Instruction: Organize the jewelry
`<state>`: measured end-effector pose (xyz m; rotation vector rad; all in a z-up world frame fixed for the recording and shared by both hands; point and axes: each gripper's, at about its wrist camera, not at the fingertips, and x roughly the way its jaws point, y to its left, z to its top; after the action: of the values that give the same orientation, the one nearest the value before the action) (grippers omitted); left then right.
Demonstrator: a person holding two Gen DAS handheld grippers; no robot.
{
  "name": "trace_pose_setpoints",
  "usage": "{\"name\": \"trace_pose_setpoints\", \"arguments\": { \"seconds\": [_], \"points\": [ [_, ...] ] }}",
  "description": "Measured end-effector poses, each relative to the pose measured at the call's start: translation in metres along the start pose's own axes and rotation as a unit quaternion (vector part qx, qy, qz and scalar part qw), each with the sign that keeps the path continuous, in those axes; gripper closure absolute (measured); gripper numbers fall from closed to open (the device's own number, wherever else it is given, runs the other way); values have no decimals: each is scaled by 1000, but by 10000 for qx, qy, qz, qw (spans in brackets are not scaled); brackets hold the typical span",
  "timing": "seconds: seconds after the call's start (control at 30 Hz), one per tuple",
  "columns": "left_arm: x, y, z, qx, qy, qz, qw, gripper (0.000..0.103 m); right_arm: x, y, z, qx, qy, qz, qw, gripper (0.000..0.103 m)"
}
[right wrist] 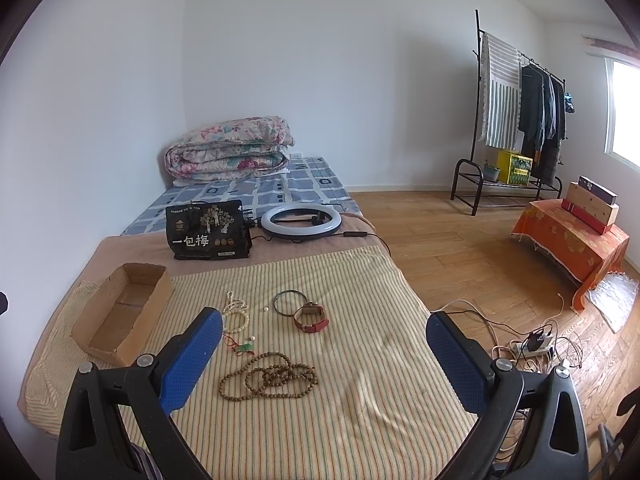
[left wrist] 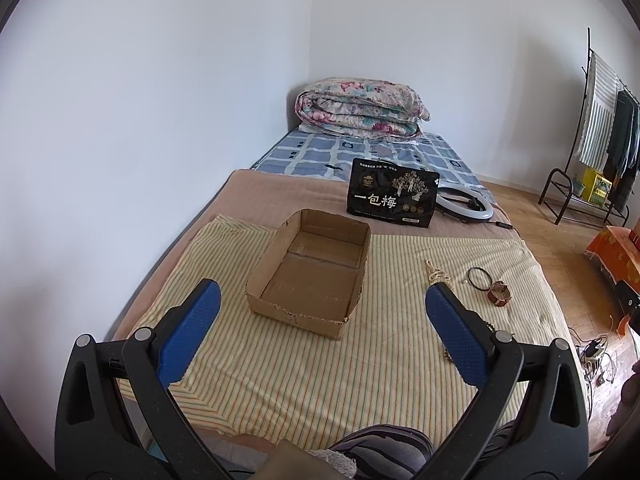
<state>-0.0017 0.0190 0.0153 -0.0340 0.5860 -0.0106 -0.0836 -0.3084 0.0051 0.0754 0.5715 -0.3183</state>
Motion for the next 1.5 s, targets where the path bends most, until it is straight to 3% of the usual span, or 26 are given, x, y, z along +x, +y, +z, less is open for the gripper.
{"name": "trace_pose_setpoints", "arguments": {
  "seconds": [0.47,0.7,1.07,1.23,1.5],
  "points": [
    [3,3,-7,6,52,58,10000,0,12,0,-5,-18,119,-20,9999,0],
    [33,4,-18,-87,154,138,9997,0,34,-6,-10,-86,217,-35,9997,0],
    [44,13,-13,74,3,193,9998,0,57,-24,-11,-573,176,300,9978,0],
    [50,13,-13,99,33,-433,9990,0,65,-30,-18,-761,304,609,9948,0],
    [78,-11,-10,189,263,-863,9957,1,90,-28,-33,-1042,614,1003,9876,0]
  ]
}}
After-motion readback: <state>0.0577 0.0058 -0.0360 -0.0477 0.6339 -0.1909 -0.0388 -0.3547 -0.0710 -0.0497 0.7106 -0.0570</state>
